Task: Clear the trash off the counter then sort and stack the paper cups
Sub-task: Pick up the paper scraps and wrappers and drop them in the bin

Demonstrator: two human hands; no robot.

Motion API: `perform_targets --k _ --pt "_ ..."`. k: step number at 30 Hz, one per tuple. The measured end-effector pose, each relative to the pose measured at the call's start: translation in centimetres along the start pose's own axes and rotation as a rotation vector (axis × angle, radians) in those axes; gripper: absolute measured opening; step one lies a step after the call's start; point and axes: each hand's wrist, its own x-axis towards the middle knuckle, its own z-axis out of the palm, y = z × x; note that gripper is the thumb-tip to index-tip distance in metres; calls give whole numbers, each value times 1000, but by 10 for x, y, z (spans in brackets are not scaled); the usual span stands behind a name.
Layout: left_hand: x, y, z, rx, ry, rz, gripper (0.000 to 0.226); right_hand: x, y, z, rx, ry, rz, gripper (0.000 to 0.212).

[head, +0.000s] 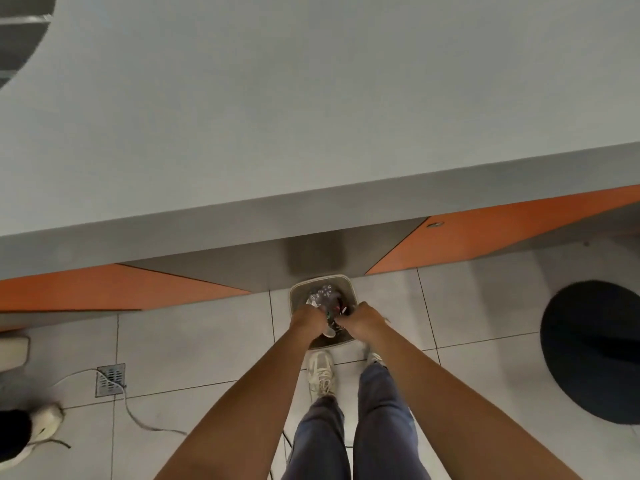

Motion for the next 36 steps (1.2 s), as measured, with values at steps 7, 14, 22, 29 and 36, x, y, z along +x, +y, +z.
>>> perform_targets --k 7,14,22,29,36 --pt "-12 -1 -5 26 42 97 35 -7 -7 0 71 49 -101 40" --pt "-74 28 -41 -97 119 373 28 -68 -28 -33 424 364 -366 27" --pt "-212 73 -111 -145 193 841 23 -194 -50 -110 760 657 -768 35" --pt "-280 138 -138 -312 136 1076 24 -249 -74 -197 774 718 -847 25" --pt "-289 225 -168 -334 185 1191 17 -255 -89 -297 690 990 -899 19"
